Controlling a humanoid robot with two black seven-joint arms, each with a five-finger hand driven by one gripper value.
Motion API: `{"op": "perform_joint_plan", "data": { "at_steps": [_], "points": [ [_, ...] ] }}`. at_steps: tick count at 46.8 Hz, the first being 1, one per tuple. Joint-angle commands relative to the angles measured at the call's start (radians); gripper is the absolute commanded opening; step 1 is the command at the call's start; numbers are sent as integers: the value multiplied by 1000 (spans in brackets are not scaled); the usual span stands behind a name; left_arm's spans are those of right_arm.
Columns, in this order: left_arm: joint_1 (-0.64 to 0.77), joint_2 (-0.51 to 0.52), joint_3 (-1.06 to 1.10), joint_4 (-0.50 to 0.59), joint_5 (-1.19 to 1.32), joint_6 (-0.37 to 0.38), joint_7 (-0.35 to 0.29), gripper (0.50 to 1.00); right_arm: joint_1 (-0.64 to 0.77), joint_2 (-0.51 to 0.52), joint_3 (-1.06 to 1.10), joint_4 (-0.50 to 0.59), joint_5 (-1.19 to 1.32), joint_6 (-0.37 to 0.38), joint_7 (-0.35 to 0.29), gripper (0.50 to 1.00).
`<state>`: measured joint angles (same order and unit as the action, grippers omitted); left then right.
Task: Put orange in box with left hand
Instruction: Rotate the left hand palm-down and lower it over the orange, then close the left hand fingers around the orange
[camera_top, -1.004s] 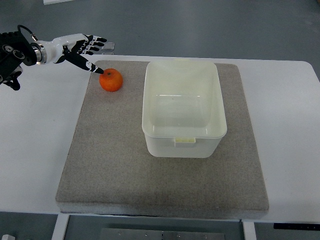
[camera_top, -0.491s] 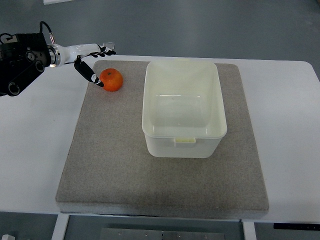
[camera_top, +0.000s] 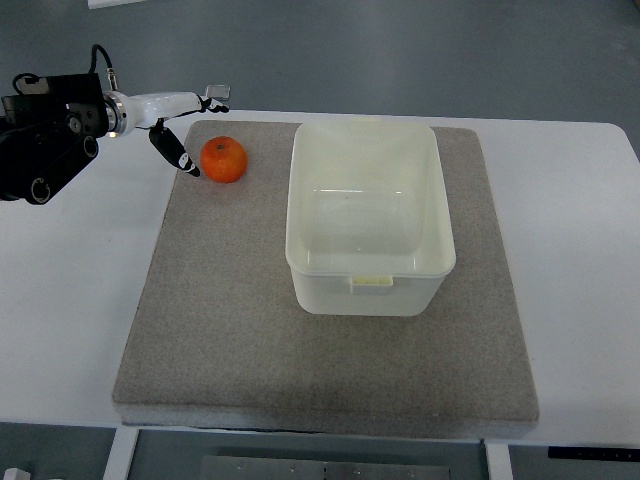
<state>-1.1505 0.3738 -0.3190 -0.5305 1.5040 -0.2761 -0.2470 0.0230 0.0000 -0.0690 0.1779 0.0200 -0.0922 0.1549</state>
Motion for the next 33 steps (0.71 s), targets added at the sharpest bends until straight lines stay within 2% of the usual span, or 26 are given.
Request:
{"op": "perform_joint_plan", "data": {
  "at_steps": [1,29,33],
  "points": [
    [2,-13,0,1,18,0,0,992,0,0,0,0,0,0,0,932],
    [23,-49,-2,10,81,0,3,971,0,0,0,0,0,0,0,932],
    [23,-50,-2,10,79,0,3,936,0,0,0,0,0,0,0,932]
  ]
}}
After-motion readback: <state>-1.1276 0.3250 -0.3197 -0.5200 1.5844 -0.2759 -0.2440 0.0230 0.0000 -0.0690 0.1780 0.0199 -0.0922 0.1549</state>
